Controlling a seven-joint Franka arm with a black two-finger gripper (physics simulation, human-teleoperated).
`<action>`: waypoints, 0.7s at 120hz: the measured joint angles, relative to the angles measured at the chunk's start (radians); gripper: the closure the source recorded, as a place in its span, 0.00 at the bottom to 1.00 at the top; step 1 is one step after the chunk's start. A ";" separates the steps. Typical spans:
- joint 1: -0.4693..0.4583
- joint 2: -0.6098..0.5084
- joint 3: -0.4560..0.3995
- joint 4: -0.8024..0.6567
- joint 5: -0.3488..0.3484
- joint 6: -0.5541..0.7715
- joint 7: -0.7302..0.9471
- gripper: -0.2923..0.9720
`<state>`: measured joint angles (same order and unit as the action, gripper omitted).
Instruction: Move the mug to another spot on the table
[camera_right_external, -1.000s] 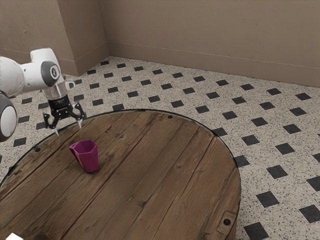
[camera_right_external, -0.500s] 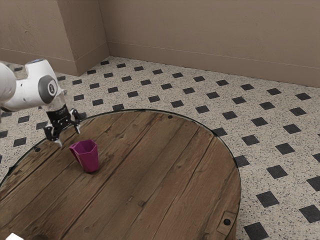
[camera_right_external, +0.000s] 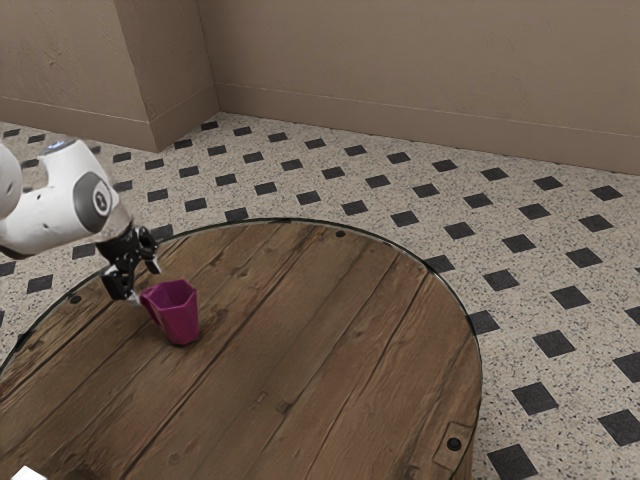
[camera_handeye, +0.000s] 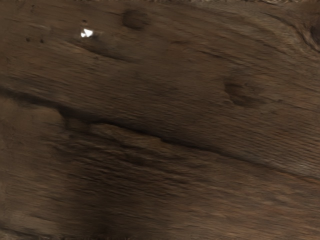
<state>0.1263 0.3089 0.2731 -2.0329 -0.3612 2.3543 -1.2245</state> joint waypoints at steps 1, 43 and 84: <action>0.000 -0.002 0.000 -0.003 0.000 0.001 -0.004 0.24; 0.000 -0.024 -0.028 -0.065 0.000 0.049 -0.076 0.27; 0.006 -0.014 -0.018 -0.055 0.005 0.040 0.124 0.25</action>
<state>0.1323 0.2946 0.2548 -2.0883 -0.3558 2.3944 -1.1001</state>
